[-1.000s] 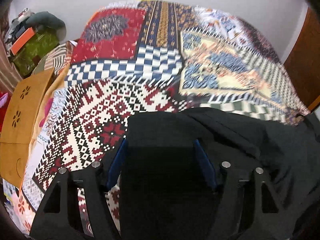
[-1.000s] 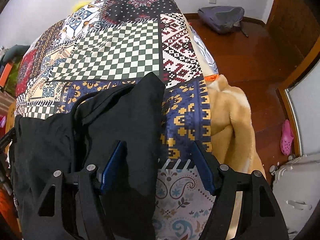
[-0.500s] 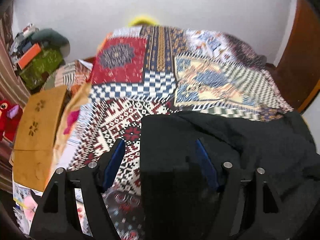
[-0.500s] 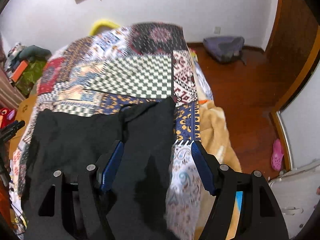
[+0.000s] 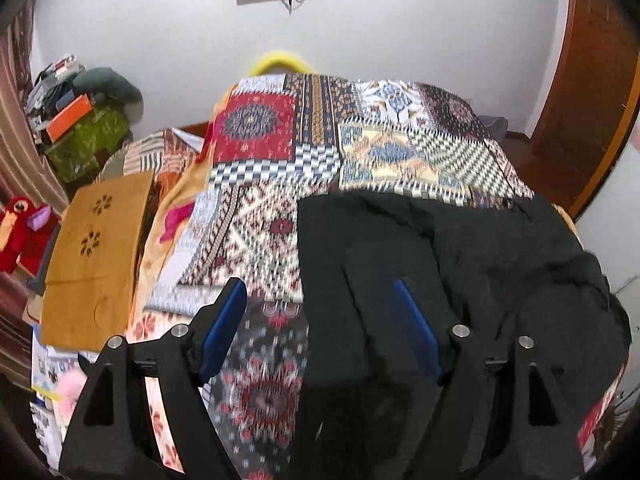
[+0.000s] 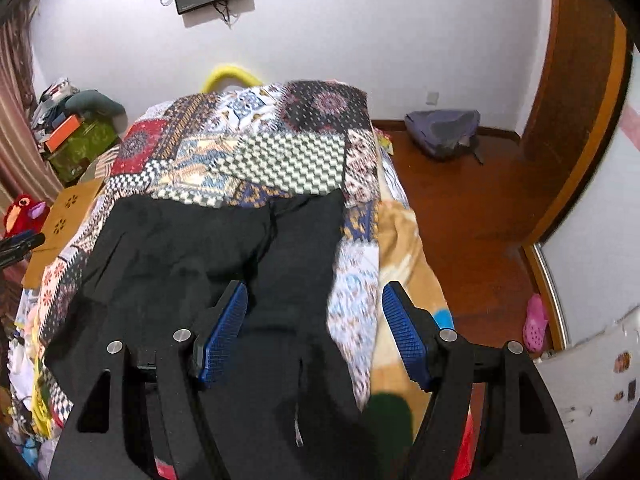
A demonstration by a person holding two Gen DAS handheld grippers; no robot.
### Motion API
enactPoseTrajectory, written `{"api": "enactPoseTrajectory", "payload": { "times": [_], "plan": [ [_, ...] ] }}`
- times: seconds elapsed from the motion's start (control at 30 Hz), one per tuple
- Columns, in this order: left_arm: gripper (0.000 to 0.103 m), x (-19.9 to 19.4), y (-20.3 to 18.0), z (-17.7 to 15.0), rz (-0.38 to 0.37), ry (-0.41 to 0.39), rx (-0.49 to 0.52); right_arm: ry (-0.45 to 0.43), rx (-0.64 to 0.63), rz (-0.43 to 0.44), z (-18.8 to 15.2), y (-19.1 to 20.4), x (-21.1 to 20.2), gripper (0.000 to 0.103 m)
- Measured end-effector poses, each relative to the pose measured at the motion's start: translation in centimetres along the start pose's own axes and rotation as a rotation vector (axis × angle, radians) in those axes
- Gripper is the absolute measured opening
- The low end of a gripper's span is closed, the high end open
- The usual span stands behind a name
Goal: Fold large clothes
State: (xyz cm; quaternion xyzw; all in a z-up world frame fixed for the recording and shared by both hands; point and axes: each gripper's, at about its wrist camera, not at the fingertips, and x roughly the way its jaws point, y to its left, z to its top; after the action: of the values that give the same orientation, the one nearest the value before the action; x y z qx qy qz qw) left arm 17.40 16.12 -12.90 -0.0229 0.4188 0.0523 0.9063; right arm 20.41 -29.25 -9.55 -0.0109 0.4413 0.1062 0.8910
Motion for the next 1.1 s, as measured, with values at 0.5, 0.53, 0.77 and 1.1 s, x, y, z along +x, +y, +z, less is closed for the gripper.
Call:
{"api": "enactPoseTrajectory", "payload": {
  "times": [0.5,0.53,0.77,1.1],
  "plan": [
    [0.077,5.4,4.4,-13.8,-0.175,0.323,-0.201,0.213,0.180,-0.028,-8.9,-4.3,3.8,0.067],
    [0.077,6.0,4.6,-14.6,-0.183,0.343,-0.224,0.228,0.182,-0.030,-9.3,-4.4,4.1,0.067],
    [0.079,6.2,2.3,-15.9,-0.165,0.295,-0.231,0.223,0.330,0.083,-10.4,-6.6,5.2,0.067],
    [0.057,4.5,1.8,-16.9,-0.221,0.312,-0.270,0.182,0.321,0.218,-11.7,-5.3,2.7,0.043]
  ]
}}
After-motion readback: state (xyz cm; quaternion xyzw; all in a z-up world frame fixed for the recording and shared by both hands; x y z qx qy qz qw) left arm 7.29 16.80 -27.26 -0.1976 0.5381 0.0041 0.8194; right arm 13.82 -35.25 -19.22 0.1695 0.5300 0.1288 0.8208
